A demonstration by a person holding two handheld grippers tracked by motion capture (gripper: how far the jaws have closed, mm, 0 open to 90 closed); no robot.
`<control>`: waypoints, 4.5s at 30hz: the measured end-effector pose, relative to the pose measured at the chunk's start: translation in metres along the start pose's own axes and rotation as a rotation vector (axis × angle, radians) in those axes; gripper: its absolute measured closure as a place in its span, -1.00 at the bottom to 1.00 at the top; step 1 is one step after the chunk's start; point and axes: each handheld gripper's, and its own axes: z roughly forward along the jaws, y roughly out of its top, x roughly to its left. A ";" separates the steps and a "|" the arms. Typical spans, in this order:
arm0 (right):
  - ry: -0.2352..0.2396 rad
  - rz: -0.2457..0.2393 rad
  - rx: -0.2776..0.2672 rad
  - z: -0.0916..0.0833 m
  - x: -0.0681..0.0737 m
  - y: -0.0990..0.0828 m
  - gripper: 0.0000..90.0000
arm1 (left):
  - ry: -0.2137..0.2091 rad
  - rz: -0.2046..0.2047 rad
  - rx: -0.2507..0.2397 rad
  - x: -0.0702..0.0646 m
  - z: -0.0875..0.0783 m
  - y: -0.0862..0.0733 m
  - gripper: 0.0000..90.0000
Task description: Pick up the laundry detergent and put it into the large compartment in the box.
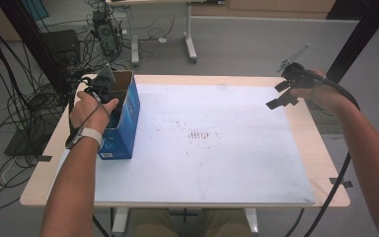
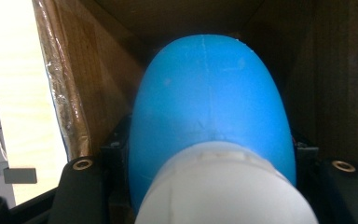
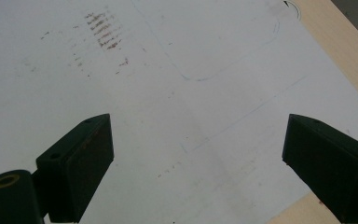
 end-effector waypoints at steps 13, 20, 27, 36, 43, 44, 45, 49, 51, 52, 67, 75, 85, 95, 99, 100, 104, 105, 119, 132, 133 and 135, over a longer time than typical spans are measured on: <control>-0.001 0.002 -0.006 -0.002 0.000 0.000 -0.81 | 0.000 0.001 -0.001 0.000 0.000 0.000 -0.16; 0.000 0.000 -0.005 -0.001 0.000 -0.001 -0.81 | 0.000 0.002 -0.003 -0.001 0.000 0.000 -0.16; 0.001 0.002 -0.007 -0.002 0.000 -0.001 -0.81 | 0.001 0.001 -0.003 -0.001 0.000 -0.001 -0.16; 0.000 0.003 -0.006 -0.002 -0.001 -0.002 -0.81 | 0.000 0.001 -0.002 0.000 0.000 0.000 -0.16; 0.001 0.001 -0.006 -0.002 0.000 -0.001 -0.81 | -0.002 0.002 -0.003 0.000 0.000 -0.001 -0.17; 0.001 0.002 -0.006 -0.001 0.000 -0.001 -0.81 | -0.002 0.004 -0.003 0.000 0.000 -0.001 -0.17; 0.001 0.000 -0.008 -0.001 0.000 -0.001 -0.81 | -0.002 0.004 -0.003 -0.001 0.000 -0.001 -0.16; 0.001 0.003 -0.009 -0.002 0.000 -0.002 -0.81 | -0.008 0.000 -0.002 -0.001 0.000 -0.002 -0.17; 0.001 0.005 -0.007 -0.001 -0.001 -0.003 -0.81 | -0.009 -0.001 -0.001 0.000 0.000 -0.002 -0.17; 0.001 0.005 -0.007 -0.001 -0.001 -0.003 -0.81 | -0.010 -0.001 -0.001 0.000 0.000 -0.002 -0.17; 0.001 0.016 -0.015 -0.003 -0.001 -0.008 -0.81 | -0.013 0.008 -0.002 0.000 0.000 -0.002 -0.18; 0.005 0.018 -0.016 0.000 0.000 -0.009 -0.81 | -0.023 0.007 -0.004 -0.001 0.000 -0.002 -0.26; 0.008 0.011 -0.016 0.000 0.001 -0.007 -0.81 | -0.040 0.026 -0.005 -0.001 -0.001 -0.002 -0.37; 0.012 0.002 -0.015 0.001 0.002 -0.006 -0.81 | -0.032 0.025 -0.024 -0.001 -0.003 -0.004 -0.38; 0.013 0.002 -0.014 0.002 0.003 -0.004 -0.81 | -0.024 0.042 -0.032 -0.003 -0.005 -0.005 -0.38; 0.013 -0.001 -0.014 0.002 0.003 -0.003 -0.81 | -0.026 0.043 -0.035 -0.003 -0.006 -0.006 -0.38; 0.017 -0.006 -0.014 0.004 0.004 -0.001 -0.81 | -0.044 0.050 -0.050 -0.001 -0.010 -0.007 -0.38; 0.017 -0.006 -0.012 0.004 0.004 0.000 -0.81 | -0.043 0.054 -0.054 -0.001 -0.011 -0.008 -0.38; 0.031 -0.034 -0.007 0.011 0.011 0.009 -0.81 | -0.035 0.086 -0.104 -0.001 -0.026 -0.013 -0.56; 0.030 -0.033 -0.006 0.008 0.013 0.007 -0.81 | -0.033 0.120 -0.142 -0.001 -0.053 -0.013 -0.79; 0.029 -0.033 -0.006 0.008 0.013 0.007 -0.81 | -0.031 0.126 -0.143 -0.001 -0.055 -0.013 -0.81; 0.028 -0.031 -0.009 0.007 0.013 0.006 -0.81 | -0.035 0.136 -0.151 -0.001 -0.061 -0.014 -0.82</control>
